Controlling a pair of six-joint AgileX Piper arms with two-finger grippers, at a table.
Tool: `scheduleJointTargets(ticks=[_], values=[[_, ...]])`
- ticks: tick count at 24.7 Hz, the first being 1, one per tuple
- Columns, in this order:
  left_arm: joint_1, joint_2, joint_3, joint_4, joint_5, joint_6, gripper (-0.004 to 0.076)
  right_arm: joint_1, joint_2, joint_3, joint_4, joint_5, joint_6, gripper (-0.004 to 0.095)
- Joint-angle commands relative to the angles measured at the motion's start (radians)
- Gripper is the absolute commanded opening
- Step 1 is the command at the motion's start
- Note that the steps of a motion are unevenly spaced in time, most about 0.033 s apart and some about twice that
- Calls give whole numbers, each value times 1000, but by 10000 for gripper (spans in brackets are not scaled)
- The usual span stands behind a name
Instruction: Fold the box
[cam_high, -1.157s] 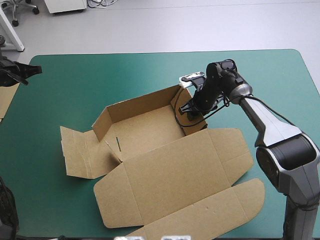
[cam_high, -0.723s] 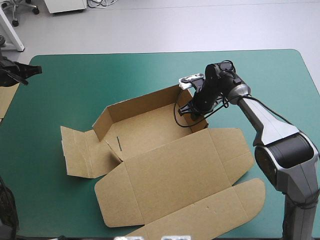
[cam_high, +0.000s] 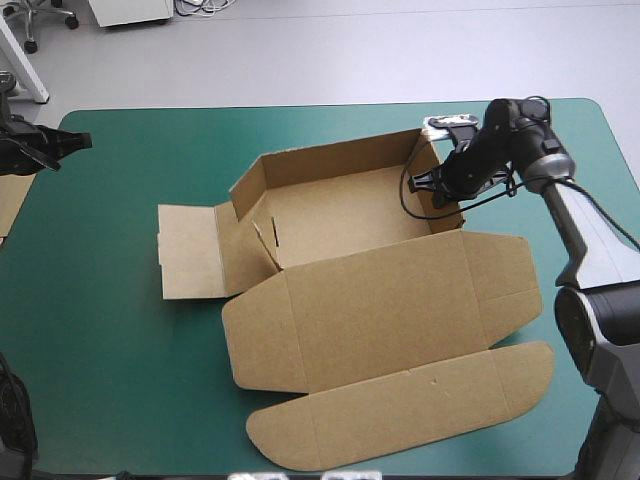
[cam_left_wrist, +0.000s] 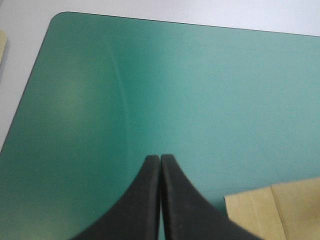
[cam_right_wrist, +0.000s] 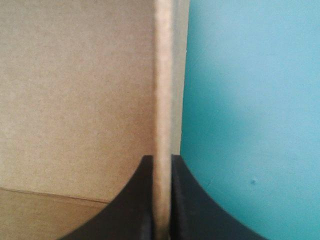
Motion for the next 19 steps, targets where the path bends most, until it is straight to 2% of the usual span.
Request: scheduleJointTargets(ticks=[1,6,13,19], values=[[3,-34,2,-126,-33,40,-8,-49,-107,-30,153,7,-46,-17],[1,-57,185,-277,-97,167,-8,-49,-133,-30,164,-5,-69,-17],[-32,-156,399,-255,-258,195,-8,-49,-148,-30,168,-28,-73,-17],[-109,-249,540,-263,-302,198,-8,-57,-190,-32,229,-71,-103,-17]])
